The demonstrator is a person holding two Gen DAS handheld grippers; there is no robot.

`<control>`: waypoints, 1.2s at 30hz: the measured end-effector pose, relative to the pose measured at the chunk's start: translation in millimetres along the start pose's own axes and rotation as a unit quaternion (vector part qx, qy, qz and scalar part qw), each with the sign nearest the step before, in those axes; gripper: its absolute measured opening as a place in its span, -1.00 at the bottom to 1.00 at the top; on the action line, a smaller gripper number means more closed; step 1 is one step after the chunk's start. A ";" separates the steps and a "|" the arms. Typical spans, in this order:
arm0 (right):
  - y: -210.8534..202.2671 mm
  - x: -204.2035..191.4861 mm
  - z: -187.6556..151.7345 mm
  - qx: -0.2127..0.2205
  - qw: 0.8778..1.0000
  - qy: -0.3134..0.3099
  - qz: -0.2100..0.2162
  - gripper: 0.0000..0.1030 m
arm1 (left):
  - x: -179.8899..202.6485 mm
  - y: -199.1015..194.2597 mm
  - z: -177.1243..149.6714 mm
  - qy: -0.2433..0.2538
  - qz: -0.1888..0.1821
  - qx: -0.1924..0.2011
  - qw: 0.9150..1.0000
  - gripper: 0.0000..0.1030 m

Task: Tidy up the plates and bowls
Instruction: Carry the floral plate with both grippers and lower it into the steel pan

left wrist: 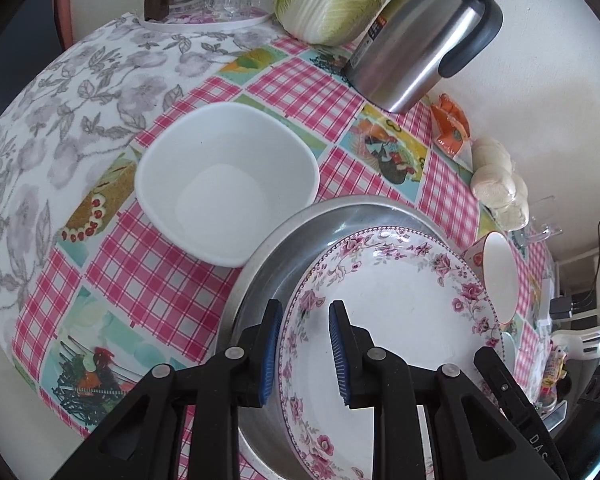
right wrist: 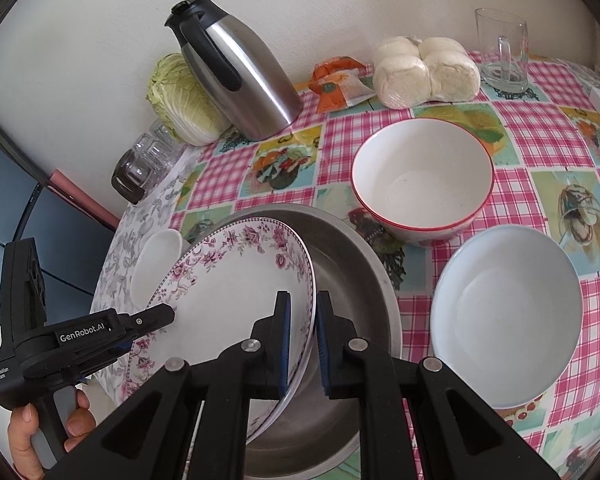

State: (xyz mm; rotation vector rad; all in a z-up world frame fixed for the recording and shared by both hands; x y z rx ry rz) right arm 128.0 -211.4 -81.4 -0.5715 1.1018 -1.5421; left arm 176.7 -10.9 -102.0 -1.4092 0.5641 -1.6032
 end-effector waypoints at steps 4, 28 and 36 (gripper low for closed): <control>5.0 2.9 -2.3 -0.008 1.000 0.002 -0.003 -0.75 | -1.1 5.0 -1.3 0.000 0.006 -0.008 1.000 -0.50; 23.2 4.6 -8.2 -0.037 0.999 0.002 -0.021 -0.75 | -7.3 23.7 2.4 0.003 0.035 -0.017 0.999 -0.50; 28.4 5.9 -11.1 -0.046 0.998 -0.009 -0.039 -0.74 | -6.6 25.6 2.5 0.009 0.039 -0.017 0.999 -0.50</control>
Point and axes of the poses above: each gripper's, at about its wrist camera, not at the fingertips, and y roughly the way its jaws point, x to its right, z to its top, the point moved 6 cm from there along y, roughly the way its jaws point, and after that the axes turned 14 degrees about -z, right-handed, at the moved point
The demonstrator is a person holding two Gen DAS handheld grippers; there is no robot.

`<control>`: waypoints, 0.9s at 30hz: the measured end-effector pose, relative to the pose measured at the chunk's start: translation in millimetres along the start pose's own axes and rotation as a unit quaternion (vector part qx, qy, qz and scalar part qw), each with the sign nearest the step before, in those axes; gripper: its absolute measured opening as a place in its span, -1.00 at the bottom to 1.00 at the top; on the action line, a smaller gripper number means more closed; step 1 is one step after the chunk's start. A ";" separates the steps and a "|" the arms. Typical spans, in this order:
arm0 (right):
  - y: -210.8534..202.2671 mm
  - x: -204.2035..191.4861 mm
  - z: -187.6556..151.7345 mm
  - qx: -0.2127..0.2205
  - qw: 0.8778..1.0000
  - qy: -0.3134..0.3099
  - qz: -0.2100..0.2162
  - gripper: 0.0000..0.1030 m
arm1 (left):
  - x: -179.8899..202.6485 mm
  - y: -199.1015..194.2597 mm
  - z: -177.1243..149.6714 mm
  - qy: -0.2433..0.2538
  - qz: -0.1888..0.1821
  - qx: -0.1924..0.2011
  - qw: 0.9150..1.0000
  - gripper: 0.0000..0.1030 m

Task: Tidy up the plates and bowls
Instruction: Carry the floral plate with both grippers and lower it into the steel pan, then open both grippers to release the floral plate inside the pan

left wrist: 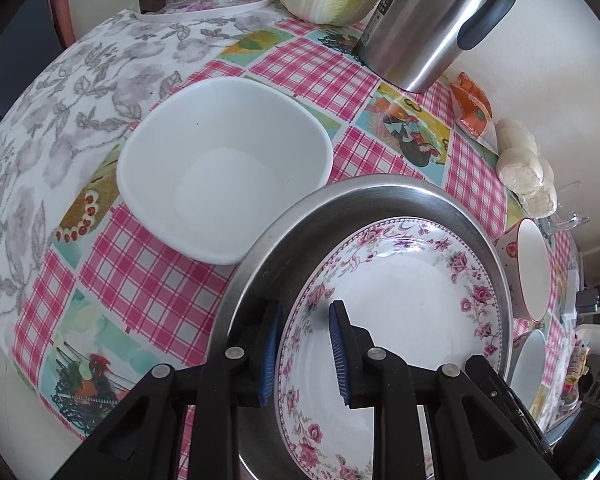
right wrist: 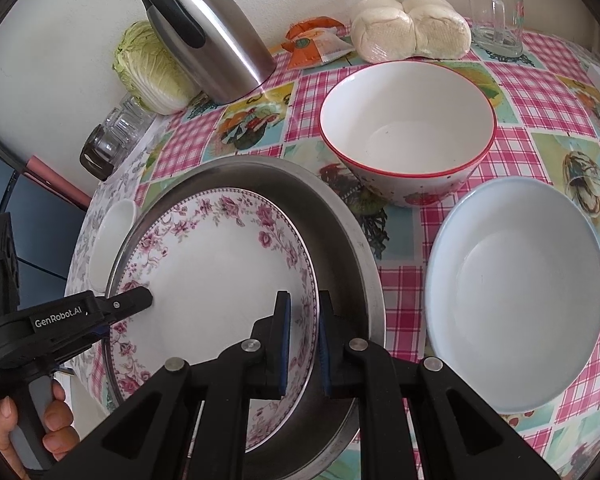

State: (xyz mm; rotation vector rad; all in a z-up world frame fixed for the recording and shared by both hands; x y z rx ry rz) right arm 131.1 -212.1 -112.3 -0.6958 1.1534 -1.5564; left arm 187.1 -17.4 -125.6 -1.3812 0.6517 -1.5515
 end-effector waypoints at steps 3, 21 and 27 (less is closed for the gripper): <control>-0.3 0.3 -0.2 0.002 1.000 -0.005 -0.006 -0.75 | 0.7 1.0 -0.1 0.003 0.004 0.000 1.000 -0.49; 0.2 -4.1 -1.2 0.007 0.999 -0.034 -0.036 -0.71 | 4.7 -4.7 1.7 0.029 0.040 0.003 0.999 -0.44; 0.3 -5.9 -1.4 0.006 0.998 -0.042 -0.040 -0.71 | 4.3 -12.4 4.0 0.030 0.043 0.011 0.999 -0.44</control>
Point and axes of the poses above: each gripper's, at about its wrist camera, not at the fingertips, and y roughly the way its jaws point, x to its right, z to its top, the point moved 6 cm from there along y, roughly the way its jaws point, and after that the axes turned 14 degrees about -z, right-handed, at the moved point
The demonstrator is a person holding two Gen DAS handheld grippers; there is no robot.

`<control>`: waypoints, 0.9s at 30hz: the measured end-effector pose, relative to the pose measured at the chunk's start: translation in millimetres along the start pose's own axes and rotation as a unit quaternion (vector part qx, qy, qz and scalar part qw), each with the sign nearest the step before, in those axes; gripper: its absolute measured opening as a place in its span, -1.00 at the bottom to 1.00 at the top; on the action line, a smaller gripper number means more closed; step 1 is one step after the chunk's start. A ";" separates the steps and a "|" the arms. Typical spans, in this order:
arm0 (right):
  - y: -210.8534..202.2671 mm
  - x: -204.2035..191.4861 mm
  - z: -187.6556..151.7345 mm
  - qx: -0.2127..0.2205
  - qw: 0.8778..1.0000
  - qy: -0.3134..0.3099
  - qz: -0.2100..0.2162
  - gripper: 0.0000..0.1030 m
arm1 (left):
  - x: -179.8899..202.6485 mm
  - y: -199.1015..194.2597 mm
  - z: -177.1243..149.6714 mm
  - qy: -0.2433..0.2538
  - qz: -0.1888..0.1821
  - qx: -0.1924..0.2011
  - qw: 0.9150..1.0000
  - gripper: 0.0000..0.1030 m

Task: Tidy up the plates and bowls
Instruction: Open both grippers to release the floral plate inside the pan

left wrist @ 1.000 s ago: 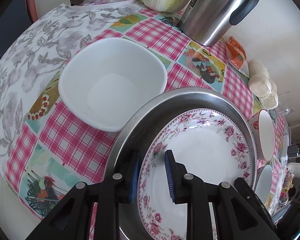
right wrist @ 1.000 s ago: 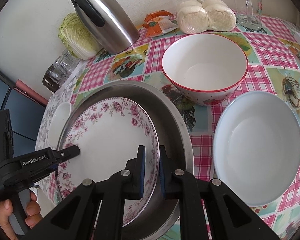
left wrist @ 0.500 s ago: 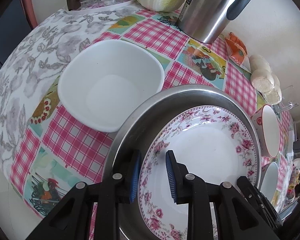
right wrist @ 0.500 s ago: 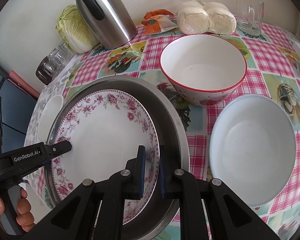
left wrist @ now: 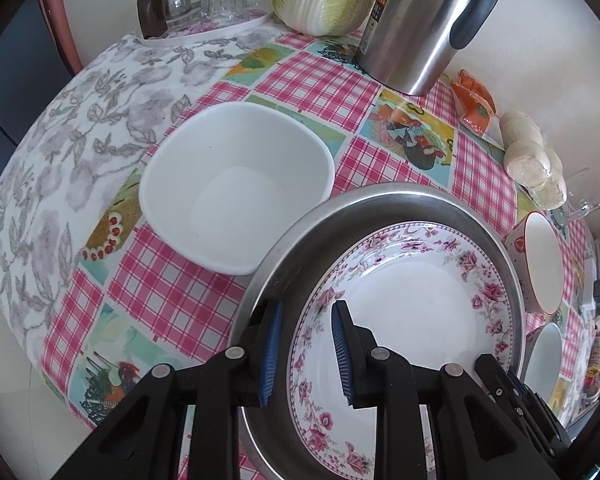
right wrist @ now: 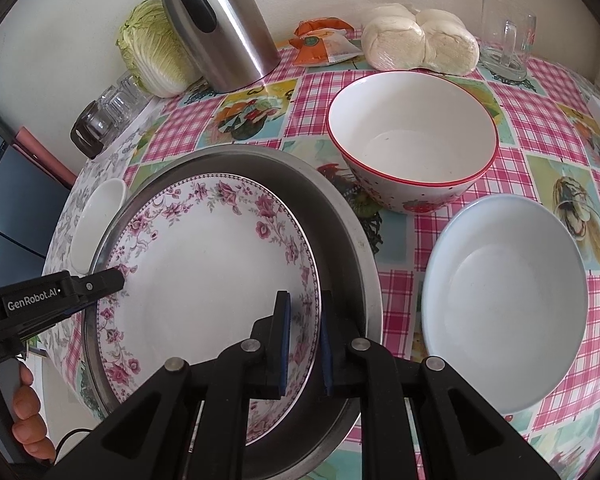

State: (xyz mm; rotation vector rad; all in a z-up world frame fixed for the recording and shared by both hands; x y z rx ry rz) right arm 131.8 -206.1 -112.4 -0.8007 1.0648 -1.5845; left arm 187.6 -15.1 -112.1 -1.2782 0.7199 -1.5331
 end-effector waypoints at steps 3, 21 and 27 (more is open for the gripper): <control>-0.3 -0.1 0.1 -0.001 1.000 0.000 0.003 -0.71 | -0.4 -1.3 0.2 0.000 0.001 0.001 1.000 -0.44; -13.2 3.8 3.9 0.005 1.000 -0.003 -0.001 -0.71 | -1.2 -21.7 3.2 0.007 0.019 0.025 0.999 -0.43; -24.1 5.3 7.3 0.014 1.000 -0.002 -0.003 -0.71 | -0.5 -25.7 2.9 0.008 0.020 0.029 0.999 -0.28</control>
Point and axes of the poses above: each gripper's, at about its wrist camera, not at the fingertips, and y roughly the way its jaws point, x to its right, z to its top, the point moved 6 cm from there along y, roughly the way its jaws point, and after that the axes turned 14 degrees about -z, right-handed, at the moved point
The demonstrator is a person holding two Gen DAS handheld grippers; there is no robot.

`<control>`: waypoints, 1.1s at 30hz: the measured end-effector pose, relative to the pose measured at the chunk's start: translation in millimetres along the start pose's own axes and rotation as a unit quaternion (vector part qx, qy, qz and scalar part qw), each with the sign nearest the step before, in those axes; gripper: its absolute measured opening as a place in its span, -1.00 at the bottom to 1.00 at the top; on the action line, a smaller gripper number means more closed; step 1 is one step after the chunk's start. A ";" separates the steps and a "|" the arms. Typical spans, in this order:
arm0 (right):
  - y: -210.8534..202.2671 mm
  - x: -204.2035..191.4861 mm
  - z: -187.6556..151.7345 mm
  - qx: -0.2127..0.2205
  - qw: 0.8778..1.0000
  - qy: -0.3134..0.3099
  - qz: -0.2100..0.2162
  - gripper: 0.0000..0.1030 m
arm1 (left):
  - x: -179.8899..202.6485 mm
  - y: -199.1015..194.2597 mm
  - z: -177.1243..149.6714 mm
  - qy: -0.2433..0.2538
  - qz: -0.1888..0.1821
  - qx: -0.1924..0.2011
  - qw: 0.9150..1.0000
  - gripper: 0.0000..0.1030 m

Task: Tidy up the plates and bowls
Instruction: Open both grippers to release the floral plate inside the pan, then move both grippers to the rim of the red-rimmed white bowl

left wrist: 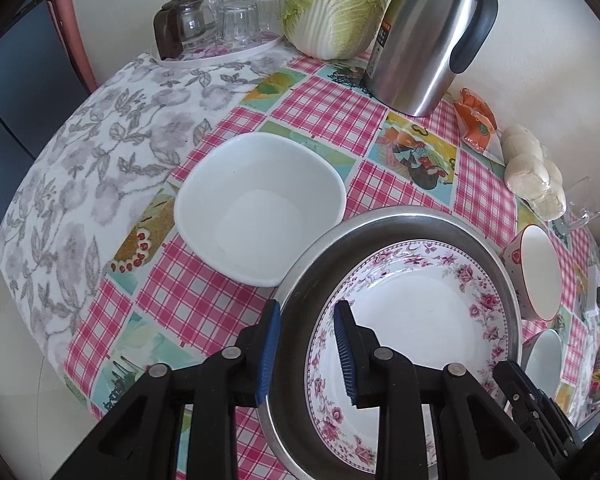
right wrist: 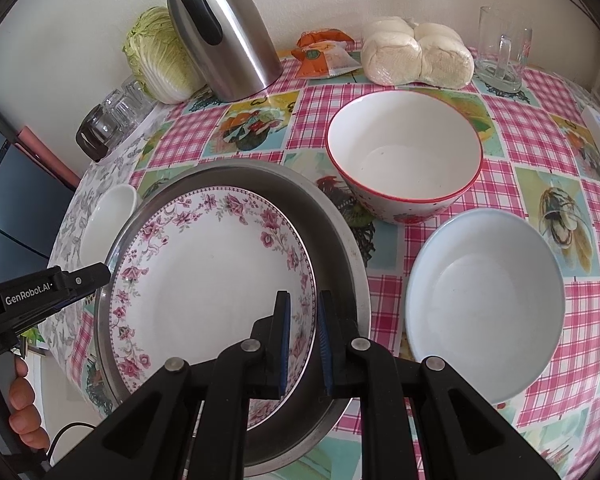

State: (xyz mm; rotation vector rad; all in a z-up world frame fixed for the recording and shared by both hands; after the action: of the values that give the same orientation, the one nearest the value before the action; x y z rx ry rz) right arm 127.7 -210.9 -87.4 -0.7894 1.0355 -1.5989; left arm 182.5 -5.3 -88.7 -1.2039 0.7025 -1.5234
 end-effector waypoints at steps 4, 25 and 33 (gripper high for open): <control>-12.7 -0.3 5.9 0.017 1.000 0.001 0.002 -0.71 | 1.5 -3.9 0.9 0.003 0.006 0.005 1.000 0.12; -26.7 5.6 14.9 0.058 0.998 -0.018 -0.029 0.59 | 6.2 -13.2 6.8 0.038 0.050 0.039 0.997 1.00; -33.5 13.0 21.5 0.089 0.995 -0.016 -0.044 0.86 | 15.8 -25.0 14.3 0.068 0.065 0.099 0.991 1.00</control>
State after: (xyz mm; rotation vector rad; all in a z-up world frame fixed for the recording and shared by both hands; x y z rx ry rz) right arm 129.9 -225.2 -48.1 -0.7453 0.8331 -1.7221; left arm 187.4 -10.6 -56.6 -0.8951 0.6869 -1.5362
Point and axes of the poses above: each gripper's, at about its wrist camera, not at the fingertips, and y roughly the way its jaws point, x to its right, z to its top, the point moved 6 cm from there along y, roughly the way its jaws point, and after that the axes turned 14 degrees about -z, right-handed, at the moved point
